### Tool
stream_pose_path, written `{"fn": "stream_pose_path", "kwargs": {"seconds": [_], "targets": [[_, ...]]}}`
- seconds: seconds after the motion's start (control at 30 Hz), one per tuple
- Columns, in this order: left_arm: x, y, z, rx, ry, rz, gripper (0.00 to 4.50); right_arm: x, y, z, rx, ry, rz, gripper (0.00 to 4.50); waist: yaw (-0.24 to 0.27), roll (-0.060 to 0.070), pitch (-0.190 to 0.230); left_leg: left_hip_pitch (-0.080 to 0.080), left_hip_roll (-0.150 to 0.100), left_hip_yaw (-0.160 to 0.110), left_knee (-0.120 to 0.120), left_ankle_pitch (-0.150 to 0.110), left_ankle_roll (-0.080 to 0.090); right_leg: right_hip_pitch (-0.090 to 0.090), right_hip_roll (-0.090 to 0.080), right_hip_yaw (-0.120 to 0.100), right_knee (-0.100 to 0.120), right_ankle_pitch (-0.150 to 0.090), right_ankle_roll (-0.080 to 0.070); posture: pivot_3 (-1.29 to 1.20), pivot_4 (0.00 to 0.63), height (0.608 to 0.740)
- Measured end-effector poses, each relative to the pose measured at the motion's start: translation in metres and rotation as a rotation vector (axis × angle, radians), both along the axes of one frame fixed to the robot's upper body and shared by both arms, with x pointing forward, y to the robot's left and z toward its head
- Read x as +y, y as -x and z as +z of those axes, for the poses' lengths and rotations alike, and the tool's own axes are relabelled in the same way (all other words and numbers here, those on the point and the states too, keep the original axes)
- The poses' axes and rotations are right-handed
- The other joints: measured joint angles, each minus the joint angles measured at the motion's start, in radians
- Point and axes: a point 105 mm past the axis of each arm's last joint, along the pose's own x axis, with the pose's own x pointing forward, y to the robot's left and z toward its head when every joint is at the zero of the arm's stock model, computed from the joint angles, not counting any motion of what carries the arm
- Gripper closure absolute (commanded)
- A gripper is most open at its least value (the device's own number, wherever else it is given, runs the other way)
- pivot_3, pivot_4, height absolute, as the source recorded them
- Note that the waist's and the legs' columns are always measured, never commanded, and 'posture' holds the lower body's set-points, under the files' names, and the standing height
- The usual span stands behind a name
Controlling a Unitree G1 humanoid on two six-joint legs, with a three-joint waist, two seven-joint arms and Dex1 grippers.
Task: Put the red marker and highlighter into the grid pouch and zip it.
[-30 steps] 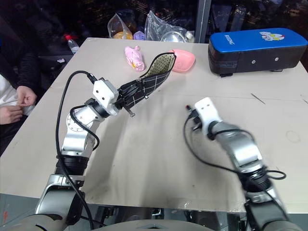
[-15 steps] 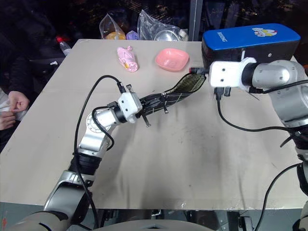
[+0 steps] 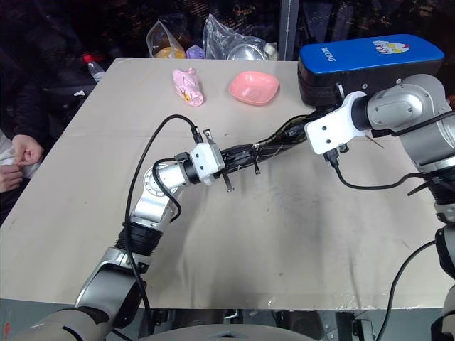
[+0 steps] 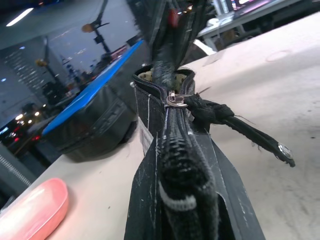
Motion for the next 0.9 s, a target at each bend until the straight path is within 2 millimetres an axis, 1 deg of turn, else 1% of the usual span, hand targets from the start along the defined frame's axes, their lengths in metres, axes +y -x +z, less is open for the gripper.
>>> {"fn": "stream_pose_path", "kwargs": {"seconds": [0.13,0.23,0.33,0.37,0.4,0.47,0.5,0.57,0.6,0.63,0.7,0.77,0.8,0.83,0.9], "targets": [[-0.007,0.004,0.001,-0.021,-0.01,-0.033,4.5,0.025,0.005,-0.019,0.03,0.038,0.11,4.24,0.001,0.0,0.0,0.0,0.0,0.0,0.0,0.0,0.0,0.0,0.0,0.0,0.0,0.0,0.0,0.0,0.15,0.74],[-0.009,0.004,0.001,-0.023,-0.005,-0.039,4.5,0.032,0.007,-0.025,0.058,0.027,0.132,4.24,0.005,0.0,0.0,0.0,0.0,0.0,0.001,0.0,0.0,0.0,0.0,0.0,0.0,0.0,0.0,0.0,0.15,0.74],[-0.01,0.004,0.002,-0.023,0.001,-0.039,4.5,0.04,0.007,-0.036,0.121,-0.063,0.119,4.24,0.004,0.0,0.0,0.0,0.0,0.0,0.001,0.0,0.0,0.0,0.0,0.0,0.001,0.0,0.0,0.0,0.15,0.74],[-0.011,0.004,0.002,-0.023,0.003,-0.039,4.5,0.044,0.007,-0.041,0.149,-0.101,0.106,3.23,0.004,0.0,0.0,0.0,0.0,0.0,0.001,0.0,0.0,0.0,0.0,0.0,0.001,0.0,0.0,0.0,0.15,0.74],[-0.012,0.004,0.002,-0.024,0.003,-0.04,4.5,0.045,0.006,-0.044,0.169,-0.123,0.093,3.02,0.004,0.0,0.0,0.0,0.0,0.0,0.001,0.0,0.0,0.0,0.0,0.0,0.001,0.0,0.0,0.0,0.15,0.74],[-0.012,0.003,0.002,-0.03,0.002,-0.025,4.5,0.043,0.003,-0.041,0.198,-0.172,0.05,2.06,0.004,0.0,0.0,0.0,0.0,0.0,0.001,0.0,0.0,0.0,0.0,0.0,0.002,0.0,0.0,0.0,0.15,0.74],[-0.013,0.002,0.003,-0.032,0.011,-0.018,4.5,0.04,0.001,-0.035,0.197,-0.207,0.027,1.8,0.005,0.0,0.0,0.0,0.0,0.0,0.002,0.0,0.0,0.0,0.0,0.0,0.002,0.0,0.0,0.0,0.15,0.74],[-0.015,0.001,0.007,-0.041,0.032,-0.005,4.5,0.034,0.0,-0.021,0.228,-0.303,-0.039,0.86,0.008,0.0,0.0,0.0,0.0,0.0,0.001,0.0,0.0,0.0,0.0,0.0,0.001,0.0,0.0,0.0,0.15,0.74],[-0.016,0.001,0.01,-0.051,0.041,-0.005,4.5,0.032,0.002,-0.017,0.251,-0.335,-0.055,0.6,0.008,0.0,0.0,0.0,0.0,-0.001,0.001,0.0,0.0,0.0,0.0,-0.001,0.001,0.0,0.0,0.0,0.15,0.74],[-0.018,0.002,0.016,-0.07,0.046,-0.011,4.5,0.033,0.006,-0.014,0.285,-0.37,-0.071,0.6,0.008,0.0,0.0,0.0,0.0,-0.001,0.001,0.0,0.0,0.0,0.0,-0.001,0.001,0.0,0.0,0.0,0.15,0.74],[-0.02,0.004,0.019,-0.088,0.049,-0.02,4.5,0.027,0.012,-0.011,0.379,-0.465,-0.134,0.6,0.009,0.0,0.0,-0.001,0.0,-0.002,0.001,0.0,0.0,0.0,0.0,-0.001,0.001,0.0,0.0,0.0,0.15,0.74],[-0.023,0.008,0.024,-0.109,0.057,-0.035,4.5,0.021,0.027,-0.006,0.565,-0.664,-0.229,0.6,0.011,0.0,0.0,-0.001,0.0,-0.003,0.001,0.0,0.0,0.0,-0.001,0.0,0.001,0.0,0.0,0.0,0.15,0.74],[-0.023,0.009,0.025,-0.114,0.059,-0.038,4.5,0.02,0.031,-0.004,0.621,-0.723,-0.255,0.6,0.012,0.0,0.0,-0.001,0.0,-0.003,0.001,0.0,0.0,0.0,-0.002,0.0,0.001,0.0,0.0,0.0,0.15,0.74],[-0.025,0.012,0.029,-0.129,0.066,-0.049,4.5,0.02,0.039,-0.001,0.709,-0.83,-0.288,0.6,0.012,0.0,0.0,-0.002,0.0,-0.005,0.001,0.0,0.0,0.001,-0.006,0.0,0.001,0.0,-0.001,0.0,0.15,0.74],[-0.027,0.016,0.033,-0.15,0.072,-0.063,4.5,0.019,0.047,0.002,0.798,-0.919,-0.332,0.6,0.009,0.001,0.0,-0.002,0.0,-0.005,0.001,0.0,0.0,0.001,-0.007,0.0,0.002,0.0,-0.001,0.0,0.15,0.74]]}}
